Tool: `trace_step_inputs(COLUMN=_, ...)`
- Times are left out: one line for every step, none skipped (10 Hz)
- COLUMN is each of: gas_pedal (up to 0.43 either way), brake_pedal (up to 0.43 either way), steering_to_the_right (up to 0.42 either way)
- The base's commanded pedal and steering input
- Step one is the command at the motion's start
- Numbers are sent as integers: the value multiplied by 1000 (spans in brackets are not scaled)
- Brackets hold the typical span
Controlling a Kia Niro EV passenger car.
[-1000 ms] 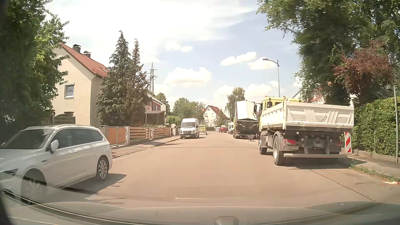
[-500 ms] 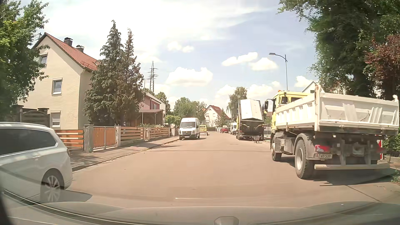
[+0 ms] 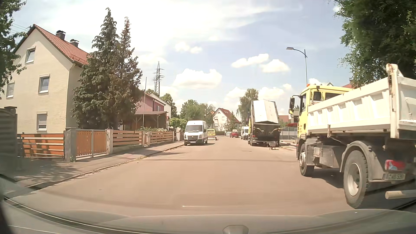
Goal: Follow the waypoints while adhering to traffic rules and regulations
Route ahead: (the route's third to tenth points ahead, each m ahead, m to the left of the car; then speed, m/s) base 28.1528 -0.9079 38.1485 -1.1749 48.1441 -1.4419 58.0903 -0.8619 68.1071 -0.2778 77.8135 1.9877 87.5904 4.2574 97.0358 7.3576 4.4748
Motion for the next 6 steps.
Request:
trace_step_inputs(gas_pedal=0, brake_pedal=0, steering_to_the_right=4)
trace_step_inputs(gas_pedal=0, brake_pedal=0, steering_to_the_right=5)
trace_step_inputs(gas_pedal=0, brake_pedal=0, steering_to_the_right=7)
trace_step_inputs(gas_pedal=0, brake_pedal=0, steering_to_the_right=10)
trace_step_inputs(gas_pedal=0, brake_pedal=0, steering_to_the_right=12)
trace_step_inputs(gas_pedal=0, brake_pedal=0, steering_to_the_right=12)
